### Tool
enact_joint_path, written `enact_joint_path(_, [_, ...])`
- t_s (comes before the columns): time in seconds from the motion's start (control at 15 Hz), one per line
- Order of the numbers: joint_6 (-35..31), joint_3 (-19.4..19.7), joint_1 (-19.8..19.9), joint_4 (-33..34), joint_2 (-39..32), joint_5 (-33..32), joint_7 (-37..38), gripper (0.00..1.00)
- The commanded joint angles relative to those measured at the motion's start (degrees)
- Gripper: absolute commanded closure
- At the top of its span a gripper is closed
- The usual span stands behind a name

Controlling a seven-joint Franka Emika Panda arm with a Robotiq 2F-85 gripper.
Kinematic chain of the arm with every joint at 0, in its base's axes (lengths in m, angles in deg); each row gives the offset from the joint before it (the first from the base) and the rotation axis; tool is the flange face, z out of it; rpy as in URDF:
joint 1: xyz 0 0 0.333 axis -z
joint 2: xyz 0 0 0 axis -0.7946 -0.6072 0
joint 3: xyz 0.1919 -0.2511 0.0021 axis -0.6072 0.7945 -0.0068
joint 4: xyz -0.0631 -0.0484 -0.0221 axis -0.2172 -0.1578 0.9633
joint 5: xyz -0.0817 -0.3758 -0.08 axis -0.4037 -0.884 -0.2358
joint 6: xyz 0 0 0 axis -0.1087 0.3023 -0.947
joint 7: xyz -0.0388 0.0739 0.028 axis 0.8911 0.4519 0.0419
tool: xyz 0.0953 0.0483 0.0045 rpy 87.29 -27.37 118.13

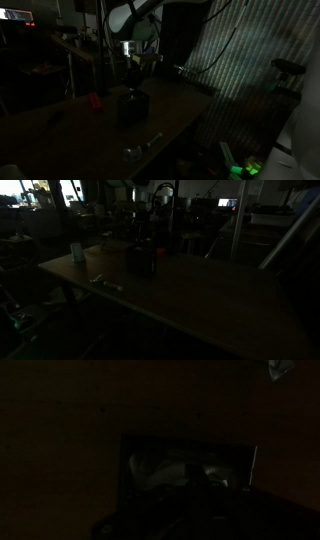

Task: Pick up the white towel and place it inside the black basket

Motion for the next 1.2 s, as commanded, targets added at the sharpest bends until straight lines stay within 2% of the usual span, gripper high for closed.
enact_joint_path(0.0, [-1.31,-0.26,-0.03,-0.71,0.49,2.88,-0.62,1.0])
enact_joint_path(0.4, [-3.64,-0.39,0.18,-1.12,-1.82,6.08,-1.71,1.0])
enact_joint_path(0.8, [-4.24,0.36,0.04,-1.96,-6.89,4.24,-0.35,1.0])
enact_joint_path(1.13, [-3.44,-0.28,0.06,-1.37,-9.3,5.43,-0.78,1.0])
